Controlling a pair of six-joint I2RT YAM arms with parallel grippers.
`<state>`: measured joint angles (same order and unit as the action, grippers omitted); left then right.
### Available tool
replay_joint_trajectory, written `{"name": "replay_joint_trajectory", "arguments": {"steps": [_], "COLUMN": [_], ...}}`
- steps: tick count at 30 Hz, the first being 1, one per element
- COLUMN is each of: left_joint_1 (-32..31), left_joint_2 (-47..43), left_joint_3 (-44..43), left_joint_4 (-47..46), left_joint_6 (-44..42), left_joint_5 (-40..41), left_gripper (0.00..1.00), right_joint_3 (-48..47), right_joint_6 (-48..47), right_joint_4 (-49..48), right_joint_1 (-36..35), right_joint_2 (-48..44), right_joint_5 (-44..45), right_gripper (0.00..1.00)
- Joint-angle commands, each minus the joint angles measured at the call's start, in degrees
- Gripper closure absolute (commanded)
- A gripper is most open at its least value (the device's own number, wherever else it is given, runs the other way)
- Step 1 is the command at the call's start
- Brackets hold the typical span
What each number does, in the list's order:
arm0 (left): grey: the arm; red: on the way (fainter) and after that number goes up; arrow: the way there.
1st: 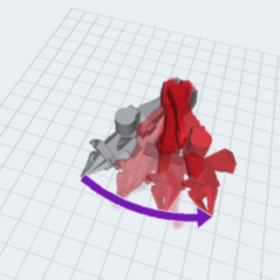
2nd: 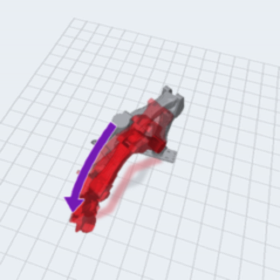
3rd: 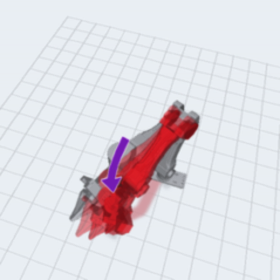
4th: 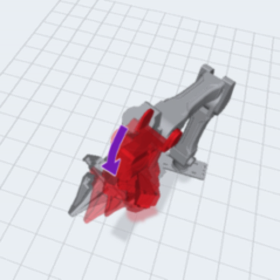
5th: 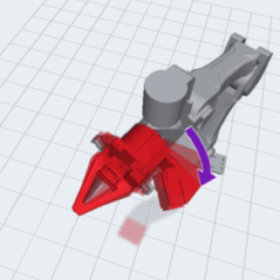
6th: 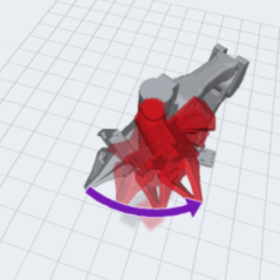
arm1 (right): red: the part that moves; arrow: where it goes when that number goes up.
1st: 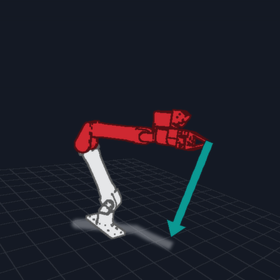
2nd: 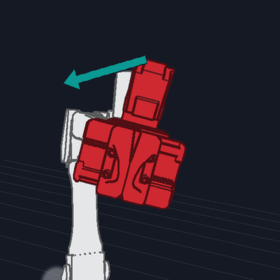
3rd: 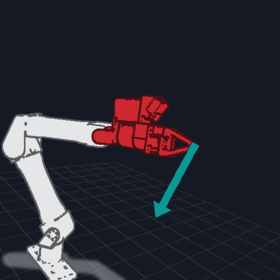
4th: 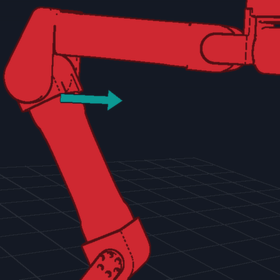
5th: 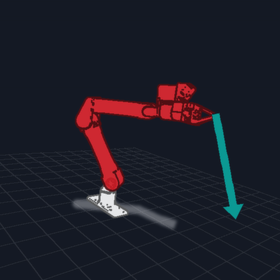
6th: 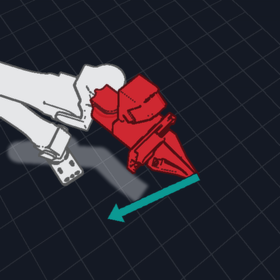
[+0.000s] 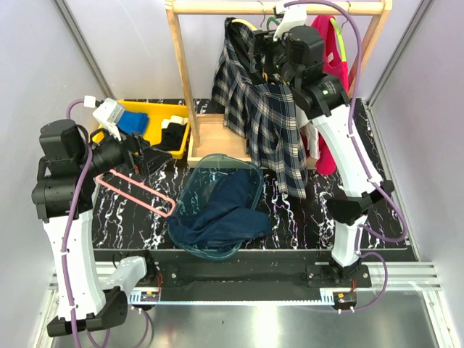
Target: Remove the skirt from the hanger
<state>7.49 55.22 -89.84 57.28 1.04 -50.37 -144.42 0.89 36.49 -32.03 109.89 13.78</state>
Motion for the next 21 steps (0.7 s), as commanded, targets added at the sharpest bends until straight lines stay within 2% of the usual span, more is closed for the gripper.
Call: {"name": "replay_joint_trajectory", "arguments": {"steps": [1, 3, 6, 7, 8, 13, 14, 21], "left_joint_1": [0.2, 0.3, 0.2, 0.2, 0.2, 0.3, 0.2, 0.2], "left_joint_2": [-0.4, -0.6, -0.9, -0.9, -1.0, -0.9, -0.9, -0.4], "left_joint_3": [0.4, 0.7, 1.2, 1.3, 1.5, 2.4, 2.6, 4.8], "left_joint_4": [-2.1, -2.0, -2.1, -2.0, -2.0, -2.1, -2.0, -2.4], "left_joint_6": [-2.4, -3.0, -3.3, -3.4, -3.4, -4.2, -4.4, -5.4], "left_joint_5": [-0.6, -0.3, 0.1, 0.2, 0.3, 0.8, 0.8, 0.4], "left_gripper": [0.01, 0.01, 0.01, 0.01, 0.01, 0.01, 0.01, 0.01], "right_joint_3": [-2.4, -2.6, -2.3, -2.1, -2.1, 0.0, 0.5, 3.7], "right_joint_6": [3.2, 3.1, 2.5, 2.4, 2.3, 2.1, 2.1, -0.2], "right_joint_4": [0.2, 0.2, -0.2, -0.4, -0.4, -1.5, -2.2, -9.1], "right_joint_1": [1.4, 1.6, 1.9, 1.9, 1.9, 2.0, 1.9, 1.8], "right_joint_2": [1.6, 2.1, 2.2, 2.3, 2.3, 1.1, 0.4, -3.1], "right_joint_5": [-2.9, -3.1, -4.5, -4.6, -4.6, -5.0, -4.9, -7.3], "right_gripper": [0.21, 0.25, 0.47, 0.62, 0.69, 0.97, 1.00, 1.00]}}
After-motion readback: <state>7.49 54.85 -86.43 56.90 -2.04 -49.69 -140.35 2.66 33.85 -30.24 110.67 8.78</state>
